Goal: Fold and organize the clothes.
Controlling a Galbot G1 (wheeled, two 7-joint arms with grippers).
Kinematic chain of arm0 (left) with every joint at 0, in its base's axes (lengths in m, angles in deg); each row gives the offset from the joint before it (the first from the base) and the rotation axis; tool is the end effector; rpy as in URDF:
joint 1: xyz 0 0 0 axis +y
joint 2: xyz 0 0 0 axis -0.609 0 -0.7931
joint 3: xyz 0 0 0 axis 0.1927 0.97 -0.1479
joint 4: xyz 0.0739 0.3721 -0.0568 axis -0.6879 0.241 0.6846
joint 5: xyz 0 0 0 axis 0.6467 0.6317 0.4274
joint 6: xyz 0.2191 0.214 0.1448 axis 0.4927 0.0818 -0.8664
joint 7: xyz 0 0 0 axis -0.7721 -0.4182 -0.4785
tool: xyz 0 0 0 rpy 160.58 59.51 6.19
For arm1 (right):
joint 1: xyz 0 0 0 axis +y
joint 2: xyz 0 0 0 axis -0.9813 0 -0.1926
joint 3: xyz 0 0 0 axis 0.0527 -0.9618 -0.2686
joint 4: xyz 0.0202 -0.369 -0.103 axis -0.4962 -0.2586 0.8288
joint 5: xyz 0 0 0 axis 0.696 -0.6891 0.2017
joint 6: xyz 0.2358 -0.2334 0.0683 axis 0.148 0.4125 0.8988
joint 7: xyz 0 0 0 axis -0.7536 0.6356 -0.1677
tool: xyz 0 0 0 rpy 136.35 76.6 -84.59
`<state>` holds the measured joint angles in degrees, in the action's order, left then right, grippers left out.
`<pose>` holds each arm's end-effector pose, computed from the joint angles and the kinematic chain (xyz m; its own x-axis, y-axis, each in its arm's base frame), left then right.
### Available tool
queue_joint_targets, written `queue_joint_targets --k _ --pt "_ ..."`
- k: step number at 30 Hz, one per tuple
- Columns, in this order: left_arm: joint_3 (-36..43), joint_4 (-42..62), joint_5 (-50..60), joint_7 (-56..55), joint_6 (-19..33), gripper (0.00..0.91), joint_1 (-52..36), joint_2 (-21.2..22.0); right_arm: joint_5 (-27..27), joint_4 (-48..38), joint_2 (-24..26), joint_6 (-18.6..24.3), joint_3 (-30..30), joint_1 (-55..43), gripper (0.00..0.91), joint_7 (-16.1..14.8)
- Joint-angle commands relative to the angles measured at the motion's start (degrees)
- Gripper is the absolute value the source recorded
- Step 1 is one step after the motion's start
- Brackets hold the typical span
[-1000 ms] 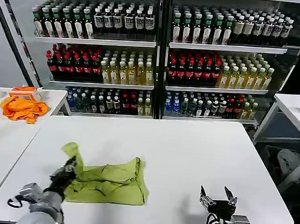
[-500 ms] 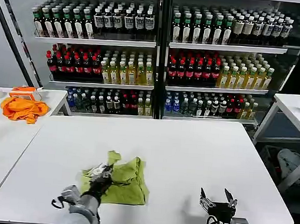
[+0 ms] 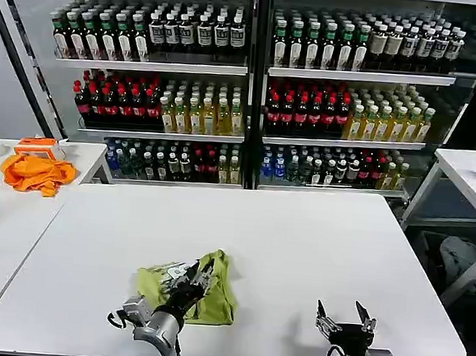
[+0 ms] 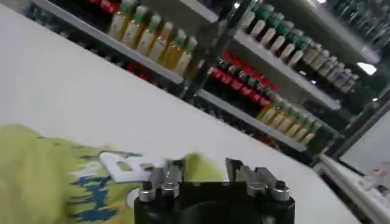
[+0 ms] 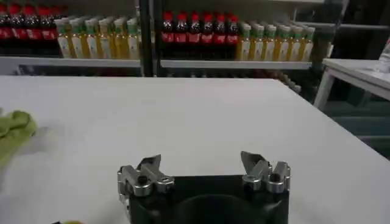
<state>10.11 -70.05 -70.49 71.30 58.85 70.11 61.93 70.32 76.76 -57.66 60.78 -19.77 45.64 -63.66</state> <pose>0.2000 -0.0315 -0.3166 -0.9085 0.3003 0.2907 0.0921 0.8222 -0.5617 0.1247 -0.0485 -0.2985 -0.9175 0.0240 0.3970 0.0038 0.9987 -0.0517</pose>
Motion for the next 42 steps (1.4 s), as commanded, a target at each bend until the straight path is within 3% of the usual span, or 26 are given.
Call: queue_joint_targets --k 1,4,8,19,29,35,37,38,40,41,42 --pt "-6.44 -6.49 -12.10 0.85 -0.88 0.907 2.48 -0.59 -0.16 -0.11 -0.24 0.09 -0.31 -0.11 0.907 0.03" --pt "-11.94 -4.67 -8.85 -1.53 -0.79 0.907 4.06 -2.02 -0.15 0.01 -0.43 0.11 -0.40 -0.14 0.907 0.01" --pt "-15.73 -1.77 3.76 -2.42 0.18 0.907 7.07 -4.09 -0.18 -0.07 -0.56 0.36 -0.33 -0.05 0.907 0.01" --pt "-12.23 3.15 17.76 -2.54 -0.60 0.907 8.34 -2.42 -0.50 0.17 -0.91 0.63 -0.10 0.41 0.907 -0.05" --pt "-10.39 3.37 18.74 -3.44 -1.63 0.907 9.46 -1.55 -0.35 0.51 -0.42 1.28 1.83 1.76 0.907 -0.19" --pt "-9.97 0.70 6.54 -1.91 -2.55 0.907 9.37 -0.84 -0.43 0.79 -0.64 1.11 1.74 1.69 0.907 -0.07" --pt "-10.23 1.09 5.48 -1.46 -1.90 0.645 8.56 -0.70 -0.50 0.76 -0.73 1.11 1.63 1.68 0.907 -0.05" --pt "-10.34 1.61 4.70 -1.28 -1.53 0.413 8.09 -0.66 -0.52 0.74 -0.77 1.10 1.58 1.69 0.907 -0.03" --pt "-11.12 2.59 3.09 -1.19 -0.88 0.252 6.92 -0.67 -0.65 0.77 -0.92 1.11 1.53 1.73 0.907 -0.02" --pt "-11.67 3.46 -0.05 -1.24 -0.92 0.121 6.51 -0.66 -0.69 0.78 -0.97 1.11 1.53 1.77 0.907 -0.01" --pt "-12.06 3.84 -1.35 -1.27 -0.92 0.081 6.12 -0.63 -0.73 0.82 -1.01 1.12 1.52 1.81 0.907 -0.02"
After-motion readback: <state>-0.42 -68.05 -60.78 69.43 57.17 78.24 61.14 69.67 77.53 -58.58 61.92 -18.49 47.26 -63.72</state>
